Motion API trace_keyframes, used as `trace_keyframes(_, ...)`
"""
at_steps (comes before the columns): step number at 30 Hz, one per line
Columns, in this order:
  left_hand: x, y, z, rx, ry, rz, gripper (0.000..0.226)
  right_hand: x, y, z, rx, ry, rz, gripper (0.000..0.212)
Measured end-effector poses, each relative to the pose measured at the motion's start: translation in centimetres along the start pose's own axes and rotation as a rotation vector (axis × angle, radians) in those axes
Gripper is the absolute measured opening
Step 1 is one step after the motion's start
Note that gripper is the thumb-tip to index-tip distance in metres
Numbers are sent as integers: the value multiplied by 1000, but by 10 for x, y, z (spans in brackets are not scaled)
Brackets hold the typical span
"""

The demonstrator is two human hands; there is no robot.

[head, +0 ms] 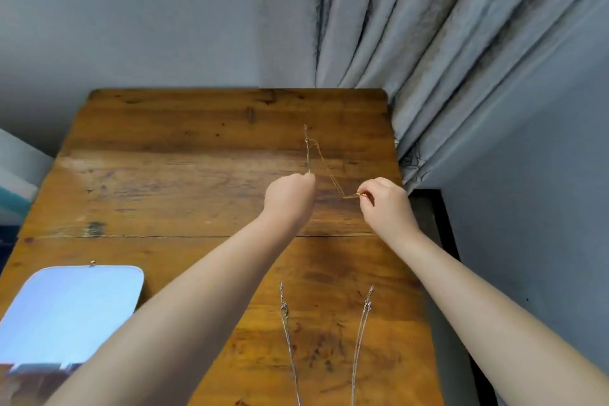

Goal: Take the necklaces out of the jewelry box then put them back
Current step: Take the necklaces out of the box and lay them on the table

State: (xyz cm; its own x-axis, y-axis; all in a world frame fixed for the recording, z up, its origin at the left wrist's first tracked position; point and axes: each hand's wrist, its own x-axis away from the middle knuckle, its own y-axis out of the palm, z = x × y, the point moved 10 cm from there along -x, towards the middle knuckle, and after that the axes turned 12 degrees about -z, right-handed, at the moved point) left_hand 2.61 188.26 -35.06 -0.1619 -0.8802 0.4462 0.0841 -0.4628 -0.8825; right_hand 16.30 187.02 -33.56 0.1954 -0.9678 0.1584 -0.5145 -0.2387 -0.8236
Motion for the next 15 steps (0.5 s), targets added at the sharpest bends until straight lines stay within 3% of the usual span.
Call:
trace_keyframes(4,14,60,0,-147,33,-143,24,33,50,13,4,-35,-79,18)
trace_keyframes(15,54,110,14,-358,125,-184,31,82,74,-1,217,-216,-101,15)
